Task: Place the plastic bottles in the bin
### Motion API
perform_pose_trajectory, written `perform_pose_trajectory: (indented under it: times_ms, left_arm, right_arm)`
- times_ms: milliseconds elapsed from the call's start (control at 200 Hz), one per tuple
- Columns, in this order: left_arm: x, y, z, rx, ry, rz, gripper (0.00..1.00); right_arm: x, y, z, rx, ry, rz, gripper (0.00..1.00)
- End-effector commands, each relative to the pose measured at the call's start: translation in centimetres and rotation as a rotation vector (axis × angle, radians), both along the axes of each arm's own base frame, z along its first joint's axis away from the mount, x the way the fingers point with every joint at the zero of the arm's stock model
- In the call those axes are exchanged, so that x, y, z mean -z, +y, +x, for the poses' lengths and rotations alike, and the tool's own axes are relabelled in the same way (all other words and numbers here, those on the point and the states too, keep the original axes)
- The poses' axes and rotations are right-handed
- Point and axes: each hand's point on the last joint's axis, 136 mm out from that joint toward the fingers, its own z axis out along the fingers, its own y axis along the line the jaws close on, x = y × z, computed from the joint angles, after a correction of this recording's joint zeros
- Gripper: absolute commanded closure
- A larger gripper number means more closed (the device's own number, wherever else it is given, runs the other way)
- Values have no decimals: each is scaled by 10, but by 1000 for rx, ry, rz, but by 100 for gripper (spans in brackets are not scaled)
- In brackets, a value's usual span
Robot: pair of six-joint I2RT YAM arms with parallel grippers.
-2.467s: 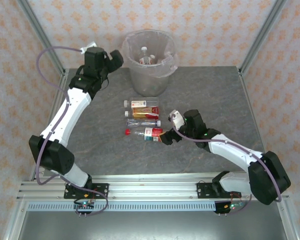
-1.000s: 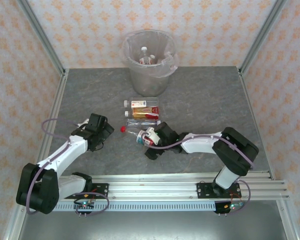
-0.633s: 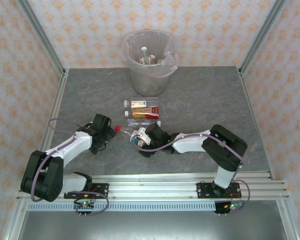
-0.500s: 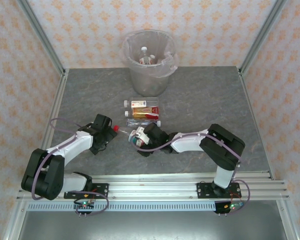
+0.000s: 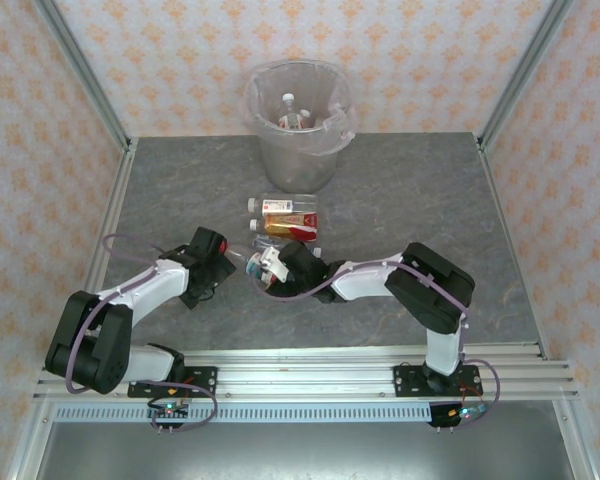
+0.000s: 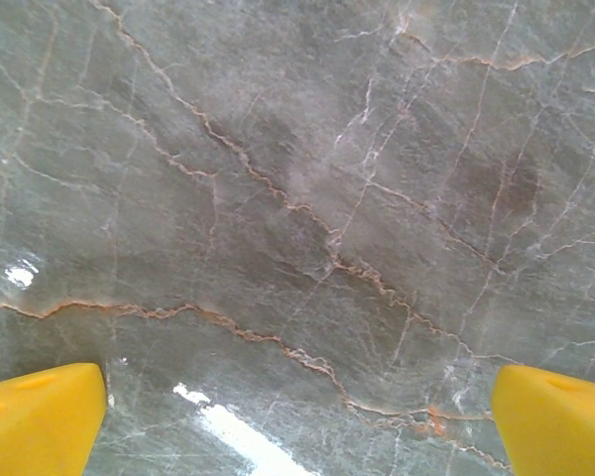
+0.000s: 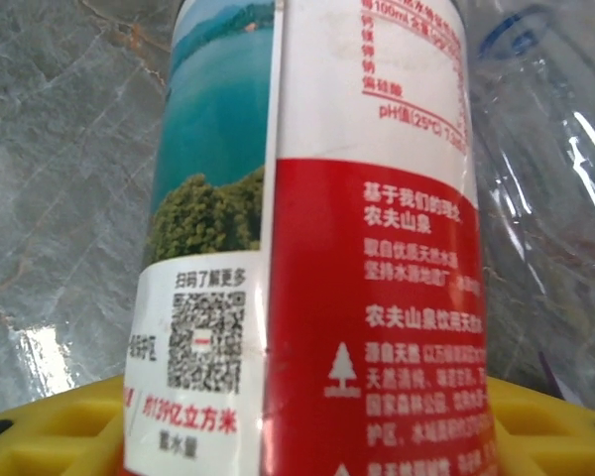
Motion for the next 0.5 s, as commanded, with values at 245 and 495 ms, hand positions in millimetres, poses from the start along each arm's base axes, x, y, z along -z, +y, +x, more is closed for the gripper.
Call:
perform_pose_trajectory:
  times_ms: [245, 495]
  left_arm:
    - [-47, 26, 5, -75, -139, 112, 0]
    - [-79, 64, -9, -223, -269, 203, 0]
  right_arm:
    - [-15, -15, -6, 11, -21, 0, 56]
    - [-43, -24, -4, 40, -80, 34, 58]
